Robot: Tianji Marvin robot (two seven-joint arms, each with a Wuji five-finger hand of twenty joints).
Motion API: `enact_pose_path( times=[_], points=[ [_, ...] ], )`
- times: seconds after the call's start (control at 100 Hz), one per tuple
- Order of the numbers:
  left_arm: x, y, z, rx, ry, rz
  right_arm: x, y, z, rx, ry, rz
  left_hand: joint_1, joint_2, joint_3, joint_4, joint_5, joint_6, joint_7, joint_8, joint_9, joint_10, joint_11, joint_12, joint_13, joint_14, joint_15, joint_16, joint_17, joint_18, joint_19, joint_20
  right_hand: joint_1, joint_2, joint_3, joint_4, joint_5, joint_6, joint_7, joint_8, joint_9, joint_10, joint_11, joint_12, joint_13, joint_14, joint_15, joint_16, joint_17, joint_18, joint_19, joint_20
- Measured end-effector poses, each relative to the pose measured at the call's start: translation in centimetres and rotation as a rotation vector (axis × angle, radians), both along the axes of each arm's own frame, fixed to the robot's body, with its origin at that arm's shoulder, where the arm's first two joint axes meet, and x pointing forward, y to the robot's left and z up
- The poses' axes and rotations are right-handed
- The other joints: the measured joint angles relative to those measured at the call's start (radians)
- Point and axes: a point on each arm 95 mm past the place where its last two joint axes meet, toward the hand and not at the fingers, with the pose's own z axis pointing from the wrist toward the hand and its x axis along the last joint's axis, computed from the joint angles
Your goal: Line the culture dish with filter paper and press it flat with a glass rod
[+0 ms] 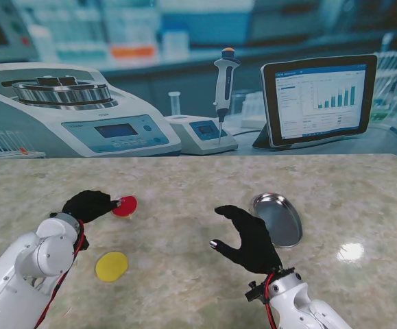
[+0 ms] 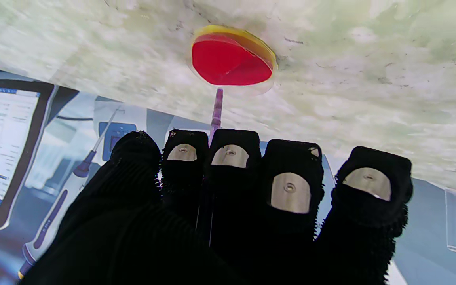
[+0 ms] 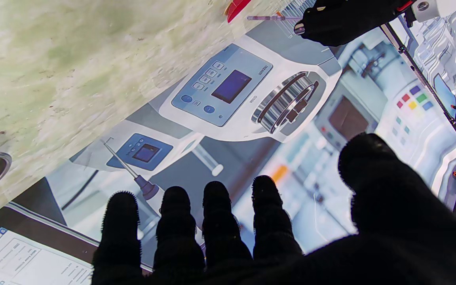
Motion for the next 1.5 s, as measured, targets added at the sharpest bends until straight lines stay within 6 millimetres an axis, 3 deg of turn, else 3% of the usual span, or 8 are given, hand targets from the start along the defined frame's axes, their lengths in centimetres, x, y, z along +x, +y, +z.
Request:
enact_pose_path(
  times=[0.35,0.98,1.5],
  points=[
    [-0.6,-0.4,-0.7,0.049,0.055,0.013,0.0,0.1,0.0,0.003,-0.002,0.000,-0.012,0.000,0.008,0.000,0.000,0.000,0.000,0.000,0.001,-0.001,0.001,-0.001,0.010,-0.002,0.004,-0.013,0.013,0.000,0.018,-0.021,0.000,0.000,0.000,0.000,0.000,0.000,0.000,0.000,0.000,0.000,0.000,0.000,0.000,0.000,0.000,0.000,0.000,-0.001,0.006,0.000],
    [0.5,0.8,-1.7,0.108,0.082,0.080,0.0,0.1,0.0,0.003,-0.002,-0.003,-0.012,0.000,0.008,0.000,0.000,-0.016,0.010,0.000,0.001,-0.012,0.001,-0.002,0.010,-0.012,0.005,-0.023,0.013,0.000,0.026,-0.035,0.000,0.000,0.000,0.000,0.000,0.001,0.000,0.000,0.000,0.000,0.000,0.000,0.000,-0.002,0.000,0.000,0.001,-0.009,0.007,-0.001],
    [-1.1,0.1,-0.1,0.038,0.026,0.020,0.0,0.0,0.1,0.002,-0.001,-0.006,-0.012,0.000,0.008,0.000,0.000,-0.016,0.010,0.000,0.001,-0.014,0.003,-0.002,0.010,-0.013,0.005,-0.023,0.013,0.000,0.026,-0.036,0.000,0.000,0.000,0.000,0.000,0.001,0.000,0.000,0.000,0.000,0.000,0.000,0.000,-0.003,0.000,0.000,0.001,-0.009,0.007,-0.001]
  ],
)
